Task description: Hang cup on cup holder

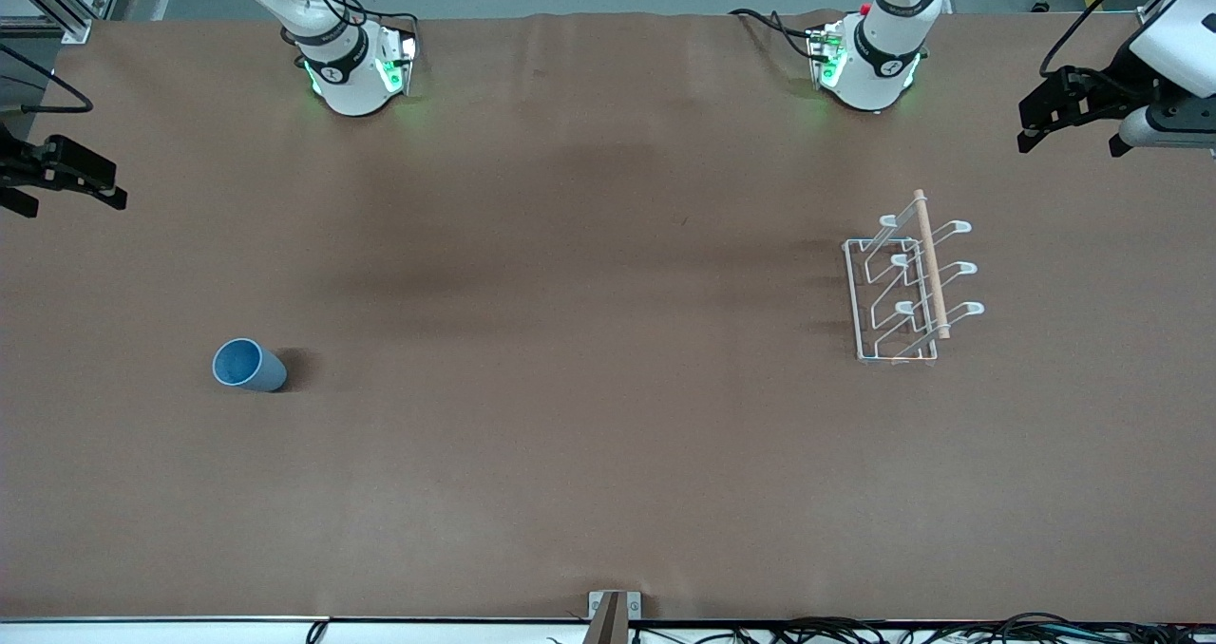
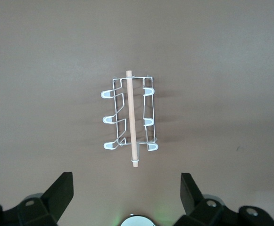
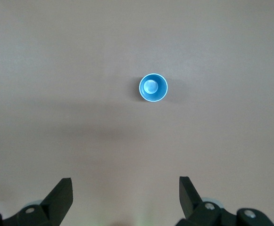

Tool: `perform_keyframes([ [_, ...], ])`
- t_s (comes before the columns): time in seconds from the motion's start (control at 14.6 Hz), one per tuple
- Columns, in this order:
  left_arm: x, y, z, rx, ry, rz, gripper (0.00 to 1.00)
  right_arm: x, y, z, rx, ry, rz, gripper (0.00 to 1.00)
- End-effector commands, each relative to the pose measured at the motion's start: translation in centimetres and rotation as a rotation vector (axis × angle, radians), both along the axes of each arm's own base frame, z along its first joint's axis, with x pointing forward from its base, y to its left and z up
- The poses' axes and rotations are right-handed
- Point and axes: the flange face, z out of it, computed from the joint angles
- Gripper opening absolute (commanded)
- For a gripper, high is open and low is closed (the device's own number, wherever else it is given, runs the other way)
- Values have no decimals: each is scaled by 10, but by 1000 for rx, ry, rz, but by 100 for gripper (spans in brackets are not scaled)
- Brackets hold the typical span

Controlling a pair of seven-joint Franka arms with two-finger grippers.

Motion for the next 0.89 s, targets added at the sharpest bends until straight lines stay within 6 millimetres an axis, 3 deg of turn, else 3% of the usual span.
perform_keyframes([
  [0.0, 3, 0, 5, 3, -5, 9, 100, -2, 0, 0, 18, -5, -19, 99],
  [0.62, 9, 7, 10, 1, -17, 11, 100, 0, -2, -1, 17, -14, -22, 98],
  [0.68, 9, 7, 9, 0, -13, 14, 100, 3, -5, -7, 17, -17, -25, 98],
  [0.82, 9, 7, 9, 0, -13, 9, 100, 12, -15, -40, 16, -16, -41, 98],
])
